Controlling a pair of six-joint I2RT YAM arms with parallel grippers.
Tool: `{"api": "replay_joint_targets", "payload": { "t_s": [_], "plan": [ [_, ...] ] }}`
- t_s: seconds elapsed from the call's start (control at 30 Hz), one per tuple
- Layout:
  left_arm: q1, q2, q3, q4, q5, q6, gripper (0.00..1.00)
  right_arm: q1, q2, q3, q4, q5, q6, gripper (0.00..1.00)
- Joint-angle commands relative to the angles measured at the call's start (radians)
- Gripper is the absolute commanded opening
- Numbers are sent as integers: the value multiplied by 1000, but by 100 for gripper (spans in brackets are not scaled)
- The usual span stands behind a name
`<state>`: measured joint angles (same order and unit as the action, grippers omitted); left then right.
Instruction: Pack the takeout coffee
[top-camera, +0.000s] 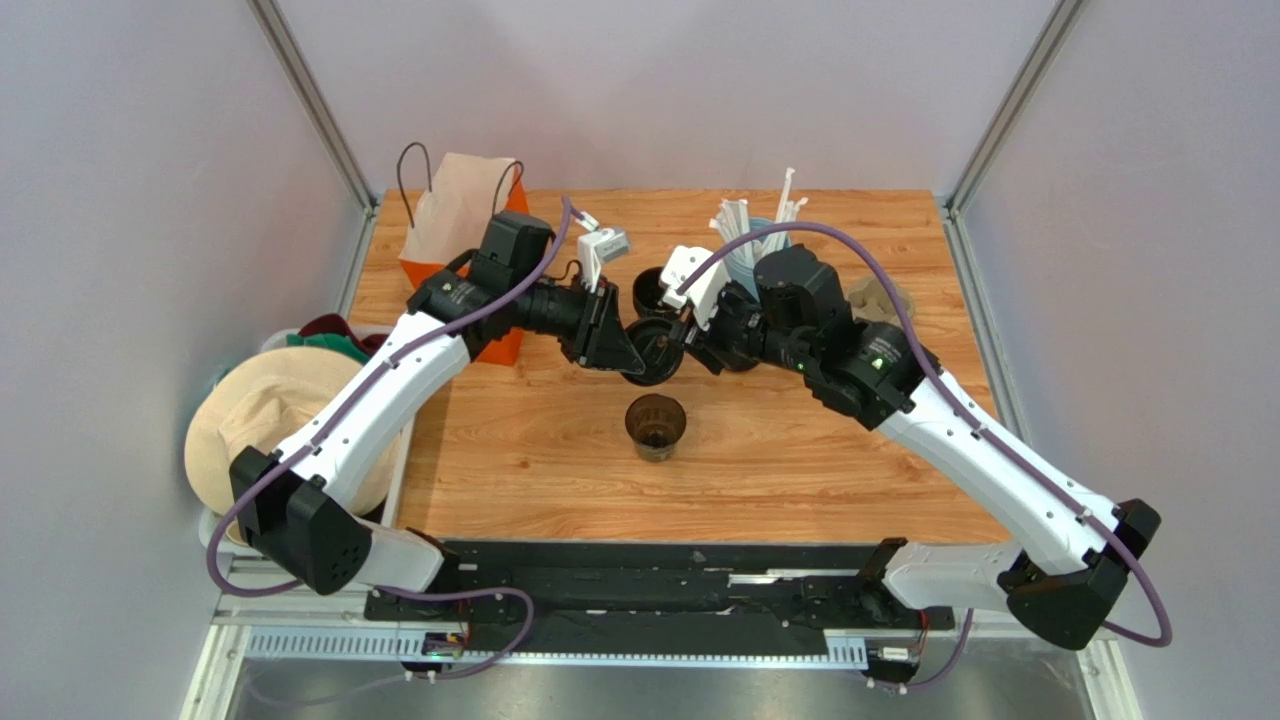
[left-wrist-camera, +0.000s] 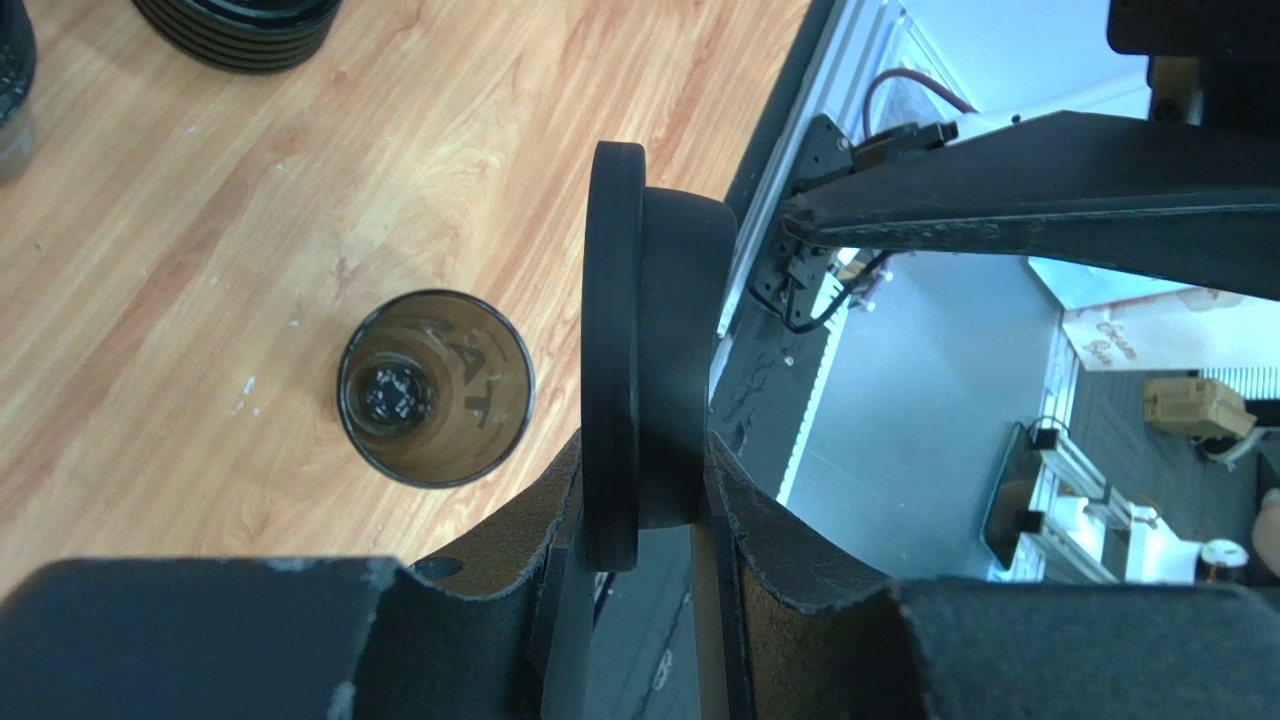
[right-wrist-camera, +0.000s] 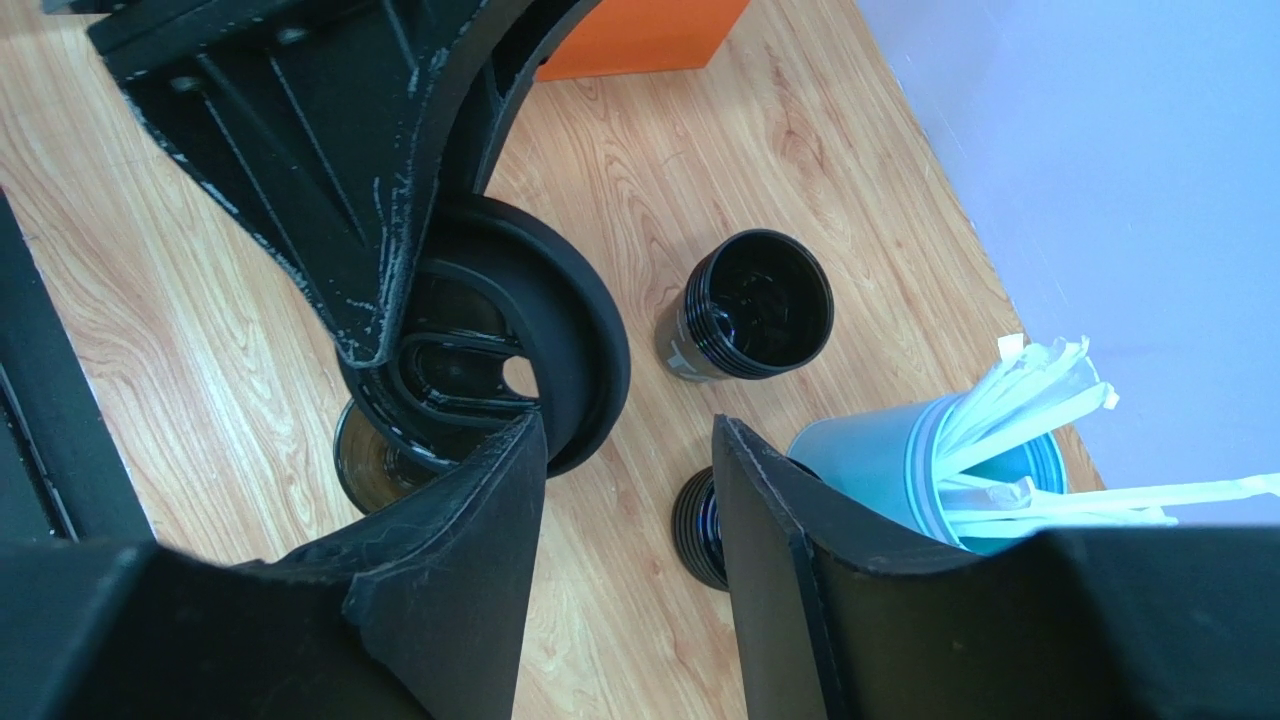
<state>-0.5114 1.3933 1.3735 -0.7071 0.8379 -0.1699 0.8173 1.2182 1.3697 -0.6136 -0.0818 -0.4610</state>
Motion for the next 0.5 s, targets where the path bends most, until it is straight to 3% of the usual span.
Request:
{"api": "replay_joint_targets", "payload": {
  "t_s": [0.0,0.23,0.47],
  "plan": [
    [16,-7,-2,61,-2,-37,0,14,-37,26,15,-1,4,49],
    [16,19,6,66,10,-42,0,62,9,5,37,31,-19,48],
    [16,18,-2,75,26,-48,0,80,47,6,57,114,-47,40]
  ]
}}
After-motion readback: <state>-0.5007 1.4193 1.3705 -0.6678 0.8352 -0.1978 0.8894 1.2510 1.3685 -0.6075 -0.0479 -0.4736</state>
